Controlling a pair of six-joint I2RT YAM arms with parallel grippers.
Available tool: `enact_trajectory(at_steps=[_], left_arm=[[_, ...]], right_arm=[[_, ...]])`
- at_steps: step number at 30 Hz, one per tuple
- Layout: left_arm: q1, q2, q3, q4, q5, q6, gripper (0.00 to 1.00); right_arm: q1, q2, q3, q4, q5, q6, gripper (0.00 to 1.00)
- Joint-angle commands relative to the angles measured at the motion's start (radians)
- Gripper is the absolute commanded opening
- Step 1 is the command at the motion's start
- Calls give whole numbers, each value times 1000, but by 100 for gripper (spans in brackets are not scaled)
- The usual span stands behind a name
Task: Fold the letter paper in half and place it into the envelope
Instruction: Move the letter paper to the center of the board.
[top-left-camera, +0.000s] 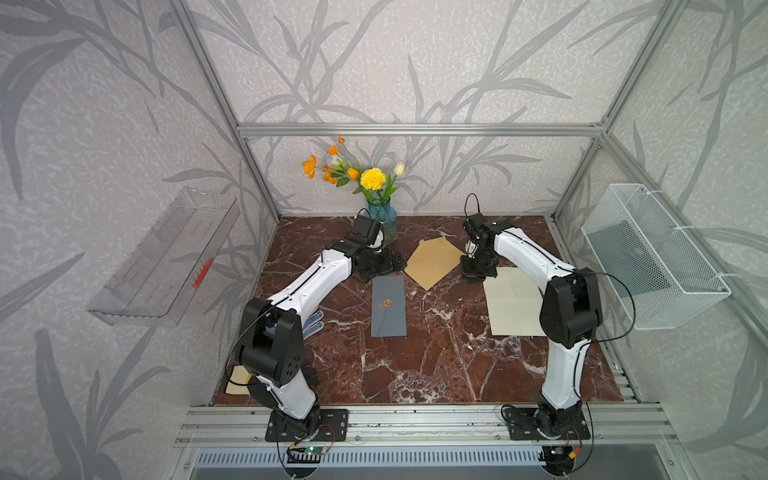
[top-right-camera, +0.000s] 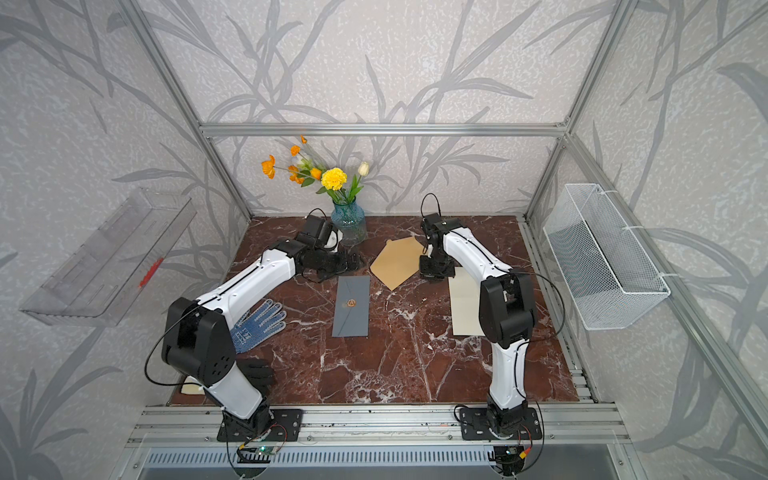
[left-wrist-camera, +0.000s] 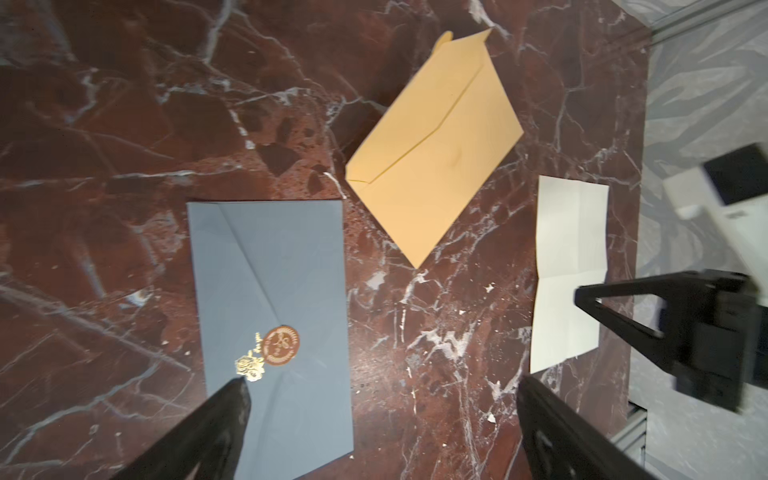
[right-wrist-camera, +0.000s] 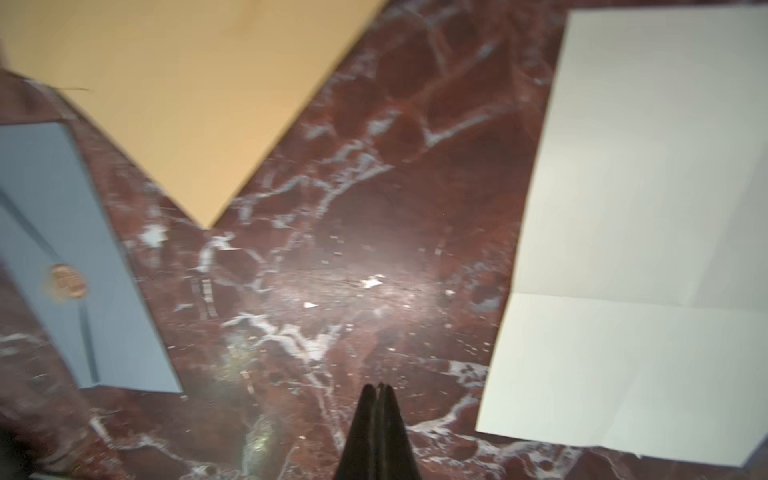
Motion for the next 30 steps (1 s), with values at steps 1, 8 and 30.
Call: enact_trajectory(at_steps=[1, 8, 30], left_arm=[[-45, 50, 37, -19, 25, -36, 100], [-127, 98, 70, -1, 50, -38, 100], [-175, 49, -24, 60, 109, -46, 100]], right_arm=[[-58, -7, -57, -41, 131, -21, 0], [-121, 42, -88, -51, 254, -48, 0], [-30, 164, -132, 61, -12, -47, 0]])
